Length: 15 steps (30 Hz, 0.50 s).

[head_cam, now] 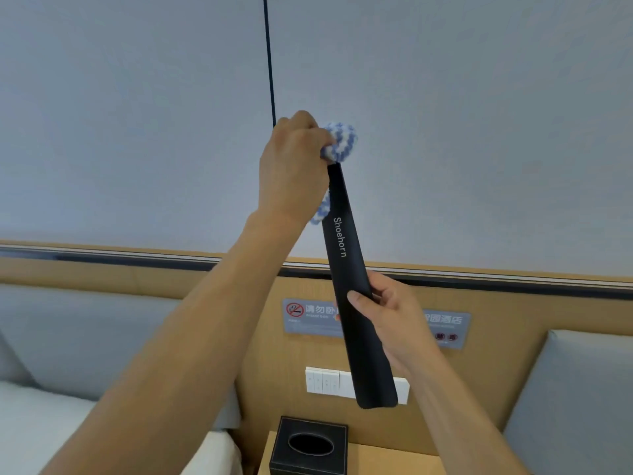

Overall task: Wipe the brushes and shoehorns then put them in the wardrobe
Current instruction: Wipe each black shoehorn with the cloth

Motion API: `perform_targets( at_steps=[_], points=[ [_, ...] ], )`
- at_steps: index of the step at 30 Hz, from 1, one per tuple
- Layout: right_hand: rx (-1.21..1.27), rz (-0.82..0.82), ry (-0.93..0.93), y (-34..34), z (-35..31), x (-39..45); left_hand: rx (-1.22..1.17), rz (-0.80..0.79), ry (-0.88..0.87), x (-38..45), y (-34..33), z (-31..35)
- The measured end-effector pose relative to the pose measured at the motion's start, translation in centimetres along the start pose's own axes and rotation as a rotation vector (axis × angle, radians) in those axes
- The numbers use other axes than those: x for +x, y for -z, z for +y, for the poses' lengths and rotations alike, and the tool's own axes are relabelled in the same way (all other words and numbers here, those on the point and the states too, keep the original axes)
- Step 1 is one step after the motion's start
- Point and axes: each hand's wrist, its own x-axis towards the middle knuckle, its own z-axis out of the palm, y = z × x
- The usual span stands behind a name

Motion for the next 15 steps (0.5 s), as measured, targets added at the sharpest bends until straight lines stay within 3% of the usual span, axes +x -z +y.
perform_targets(
  at_steps=[3, 15],
  points=[
    [0.024, 0.023, 0.019, -0.1, -0.2, 0.7, 0.008, 0.008, -0.027, -0.8, -0.9, 0.5],
    [0.439, 0.151, 0.088, 0.8, 0.0, 2.3, -0.167, -0.304, -0.249, -8.7, -2.9, 3.0]
  ],
)
